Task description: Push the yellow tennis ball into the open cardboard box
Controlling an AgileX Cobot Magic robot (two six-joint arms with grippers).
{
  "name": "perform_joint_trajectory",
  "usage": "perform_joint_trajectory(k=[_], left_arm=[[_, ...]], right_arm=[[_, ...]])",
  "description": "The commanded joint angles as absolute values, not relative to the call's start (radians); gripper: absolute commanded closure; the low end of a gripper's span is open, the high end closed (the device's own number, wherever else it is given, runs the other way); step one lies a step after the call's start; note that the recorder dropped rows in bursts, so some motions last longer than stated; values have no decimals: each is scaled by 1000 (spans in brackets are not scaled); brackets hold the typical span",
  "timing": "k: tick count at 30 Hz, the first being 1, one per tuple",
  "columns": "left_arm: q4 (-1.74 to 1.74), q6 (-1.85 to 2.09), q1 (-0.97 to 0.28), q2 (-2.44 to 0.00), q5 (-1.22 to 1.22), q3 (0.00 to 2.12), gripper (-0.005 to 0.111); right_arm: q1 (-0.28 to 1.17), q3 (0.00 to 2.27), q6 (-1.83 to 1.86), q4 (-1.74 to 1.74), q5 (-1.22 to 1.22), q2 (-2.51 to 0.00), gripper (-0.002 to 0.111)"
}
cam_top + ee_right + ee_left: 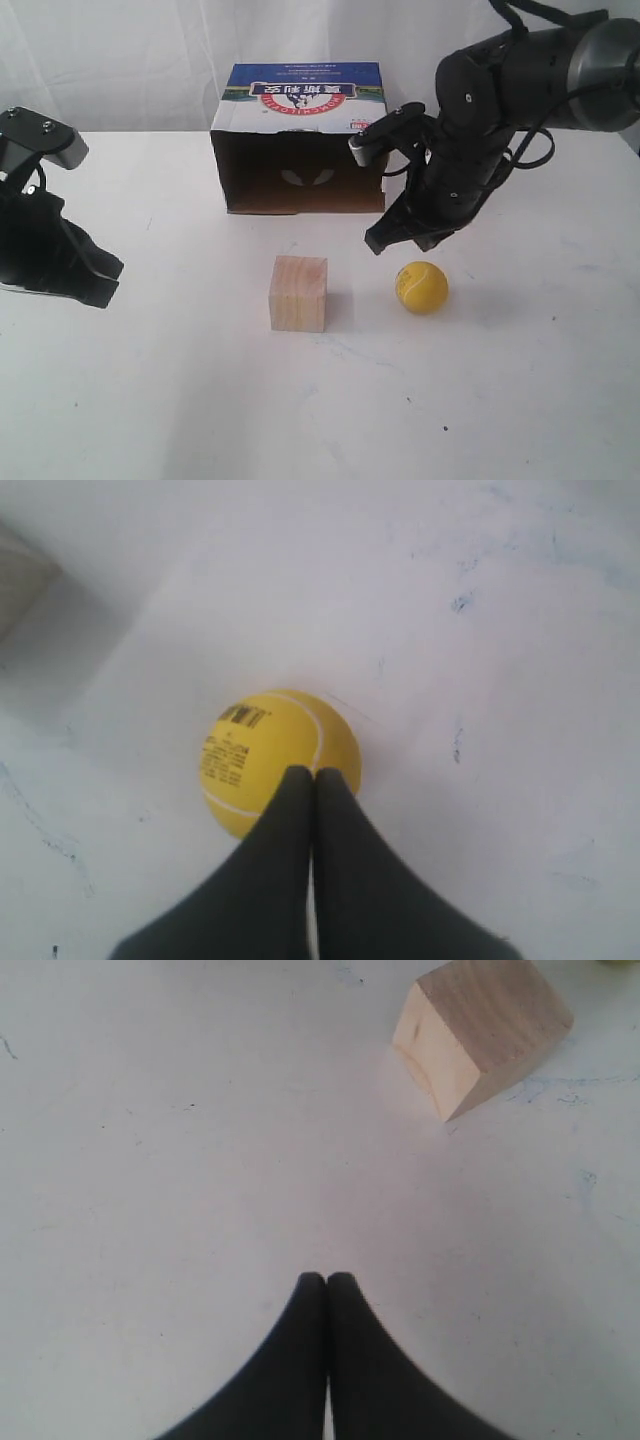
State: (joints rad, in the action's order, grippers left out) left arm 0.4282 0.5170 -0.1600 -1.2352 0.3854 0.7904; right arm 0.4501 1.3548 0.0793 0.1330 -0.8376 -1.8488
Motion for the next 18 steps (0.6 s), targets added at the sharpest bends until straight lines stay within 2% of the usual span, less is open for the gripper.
perform_joint_trajectory(k=[1, 12, 18], left_arm=[[434, 521, -164, -1235, 397, 798, 107], [435, 521, -164, -1235, 391, 798, 107], [435, 523, -164, -1235, 387, 798, 107]], right_arm=[[447, 1324, 84, 154, -849, -1837, 108], [447, 1278, 50, 195, -800, -1852, 108], [449, 1278, 111, 82, -794, -1877, 108]])
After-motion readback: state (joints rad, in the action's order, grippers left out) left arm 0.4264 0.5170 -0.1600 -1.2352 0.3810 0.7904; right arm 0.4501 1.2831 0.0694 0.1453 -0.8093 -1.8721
